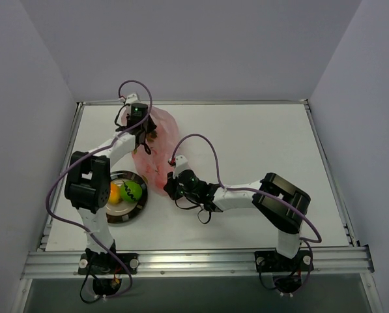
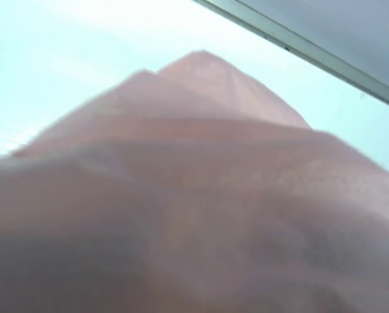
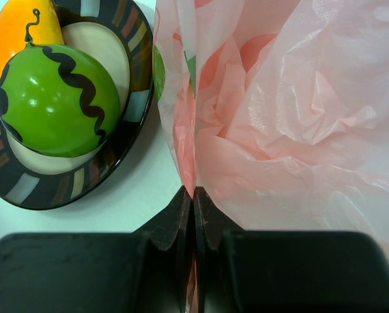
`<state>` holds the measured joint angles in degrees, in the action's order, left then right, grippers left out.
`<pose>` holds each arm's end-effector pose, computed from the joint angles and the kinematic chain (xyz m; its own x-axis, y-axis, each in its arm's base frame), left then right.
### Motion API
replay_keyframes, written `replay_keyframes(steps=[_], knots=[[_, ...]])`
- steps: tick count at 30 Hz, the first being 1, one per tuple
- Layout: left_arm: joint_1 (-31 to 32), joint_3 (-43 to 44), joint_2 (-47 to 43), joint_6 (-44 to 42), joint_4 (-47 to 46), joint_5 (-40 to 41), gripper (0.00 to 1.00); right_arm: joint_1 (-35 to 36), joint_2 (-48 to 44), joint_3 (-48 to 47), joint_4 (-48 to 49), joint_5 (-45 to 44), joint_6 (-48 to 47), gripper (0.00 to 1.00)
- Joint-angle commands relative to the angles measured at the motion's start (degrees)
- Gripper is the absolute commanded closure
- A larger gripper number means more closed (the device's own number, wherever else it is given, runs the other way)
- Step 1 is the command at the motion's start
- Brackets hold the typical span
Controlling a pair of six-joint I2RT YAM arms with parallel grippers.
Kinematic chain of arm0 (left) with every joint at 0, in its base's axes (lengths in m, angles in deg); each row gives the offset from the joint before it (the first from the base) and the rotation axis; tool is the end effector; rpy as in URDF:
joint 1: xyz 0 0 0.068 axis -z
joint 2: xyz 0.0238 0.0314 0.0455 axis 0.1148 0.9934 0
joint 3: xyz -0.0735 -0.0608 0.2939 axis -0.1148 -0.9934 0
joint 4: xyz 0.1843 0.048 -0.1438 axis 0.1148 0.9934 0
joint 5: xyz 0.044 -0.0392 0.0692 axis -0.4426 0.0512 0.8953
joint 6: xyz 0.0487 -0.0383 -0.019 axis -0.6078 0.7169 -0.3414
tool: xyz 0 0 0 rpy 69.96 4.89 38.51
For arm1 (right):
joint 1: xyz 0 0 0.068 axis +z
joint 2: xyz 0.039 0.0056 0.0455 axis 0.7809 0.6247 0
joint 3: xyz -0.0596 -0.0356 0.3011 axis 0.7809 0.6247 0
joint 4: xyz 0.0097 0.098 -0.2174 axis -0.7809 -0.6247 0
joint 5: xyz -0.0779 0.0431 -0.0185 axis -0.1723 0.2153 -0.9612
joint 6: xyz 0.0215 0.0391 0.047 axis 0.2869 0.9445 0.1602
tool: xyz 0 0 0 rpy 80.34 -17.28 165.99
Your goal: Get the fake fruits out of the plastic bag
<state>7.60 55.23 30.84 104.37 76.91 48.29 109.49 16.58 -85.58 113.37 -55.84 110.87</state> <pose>0.4347 -0.1023 0.2875 -0.4095 -0.5150 -0.7531 -0.1654 0.8537 -0.4938 0.2098 0.3355 0.2317 -0.4694 0.0521 -0.8814 -0.7042 0.5801 0.4094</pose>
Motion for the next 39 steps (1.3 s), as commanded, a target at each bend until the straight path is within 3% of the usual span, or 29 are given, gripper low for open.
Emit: replay_keyframes(steps=[1, 7, 15, 22, 25, 28, 33, 39], knots=[[0.39, 3.39, 2.03, 2.25, 0.61, 6.88, 0.71, -0.05, -2.22, 0.16, 1.92, -1.73, -0.71, 1.00], [0.39, 5.50, 5.28, 1.55, -0.54, 10.05, 0.60, -0.05, -1.79, 0.69, 2.62, -1.56, -0.45, 1.00], [0.31, 10.33, 9.50, -1.96, 0.69, 8.47, 0.60, -0.05, -1.08, 0.43, 2.71, -1.47, -0.45, 1.00], [0.22, 8.06, 9.24, -3.11, -0.01, 11.55, 0.64, -0.05, -0.64, 0.42, 2.88, -1.47, -0.27, 1.00], [0.31, 7.79, 9.59, -3.81, 0.08, 11.90, 0.80, -0.14, -0.55, 0.51, 3.32, -1.29, -0.01, 1.00], [0.39, 7.52, 9.86, -3.99, 0.52, 12.60, 0.85, -0.05, -0.55, 0.43, 3.32, -1.20, -0.01, 1.00], [0.75, 6.38, 9.86, -5.13, 0.52, 12.69, 0.86, -0.05, -0.38, 0.42, 3.58, -1.12, -0.01, 1.00], [0.83, 7.87, 11.96, -6.01, 1.75, 10.93, 0.75, -0.05, -0.47, 0.42, 3.68, -0.94, -0.01, 1.00]])
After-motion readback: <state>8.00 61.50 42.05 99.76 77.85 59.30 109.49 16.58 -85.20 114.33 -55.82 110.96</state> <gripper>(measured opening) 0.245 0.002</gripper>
